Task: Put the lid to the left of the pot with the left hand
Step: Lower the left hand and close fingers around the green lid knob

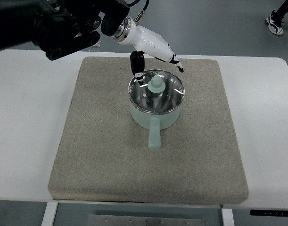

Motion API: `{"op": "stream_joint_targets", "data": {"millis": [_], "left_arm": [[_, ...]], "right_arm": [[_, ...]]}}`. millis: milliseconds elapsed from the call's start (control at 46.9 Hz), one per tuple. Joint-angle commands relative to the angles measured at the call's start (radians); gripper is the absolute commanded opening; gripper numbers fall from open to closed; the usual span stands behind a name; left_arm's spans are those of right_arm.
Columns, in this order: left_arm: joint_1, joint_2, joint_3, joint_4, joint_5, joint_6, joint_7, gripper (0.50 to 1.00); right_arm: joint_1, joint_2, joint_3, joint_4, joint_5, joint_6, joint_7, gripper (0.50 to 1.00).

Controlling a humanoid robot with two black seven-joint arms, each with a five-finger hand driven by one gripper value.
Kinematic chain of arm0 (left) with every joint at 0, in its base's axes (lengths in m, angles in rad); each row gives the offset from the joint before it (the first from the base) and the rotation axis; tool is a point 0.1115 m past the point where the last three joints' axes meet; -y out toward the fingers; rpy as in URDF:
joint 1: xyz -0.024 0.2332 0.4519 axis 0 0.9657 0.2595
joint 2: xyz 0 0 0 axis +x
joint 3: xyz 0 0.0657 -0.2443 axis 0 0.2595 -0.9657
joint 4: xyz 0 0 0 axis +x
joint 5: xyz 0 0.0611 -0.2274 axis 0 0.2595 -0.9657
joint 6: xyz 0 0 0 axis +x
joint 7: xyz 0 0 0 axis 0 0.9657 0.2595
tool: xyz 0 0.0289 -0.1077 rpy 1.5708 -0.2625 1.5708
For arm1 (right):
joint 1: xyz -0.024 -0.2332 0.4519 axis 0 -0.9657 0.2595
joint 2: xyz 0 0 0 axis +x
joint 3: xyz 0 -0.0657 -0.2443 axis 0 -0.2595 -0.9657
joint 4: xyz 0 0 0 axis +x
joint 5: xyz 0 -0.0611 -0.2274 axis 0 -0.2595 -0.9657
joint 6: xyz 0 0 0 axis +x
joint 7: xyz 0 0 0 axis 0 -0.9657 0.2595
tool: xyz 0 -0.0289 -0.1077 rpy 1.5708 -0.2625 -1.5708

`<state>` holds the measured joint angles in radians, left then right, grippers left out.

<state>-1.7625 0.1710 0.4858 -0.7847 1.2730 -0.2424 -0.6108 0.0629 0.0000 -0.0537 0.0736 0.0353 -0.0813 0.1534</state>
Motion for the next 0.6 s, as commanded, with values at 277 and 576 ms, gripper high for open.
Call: {"op": "stream_joint_targets", "data": {"millis": [277,576], "left_arm": [[0.002,0.001,0.034,-0.002,-0.001,-0.017,0.000,0.992],[-0.009,0.001,0.034,-0.011,-0.004,-0.046,0.000,0.992]], "right_arm": [[0.000,0.000,0.000,0.000,0.000,0.000,0.000,0.921],[0.000,0.000,0.000,0.000,0.000,0.000,0.000,0.921]]}}
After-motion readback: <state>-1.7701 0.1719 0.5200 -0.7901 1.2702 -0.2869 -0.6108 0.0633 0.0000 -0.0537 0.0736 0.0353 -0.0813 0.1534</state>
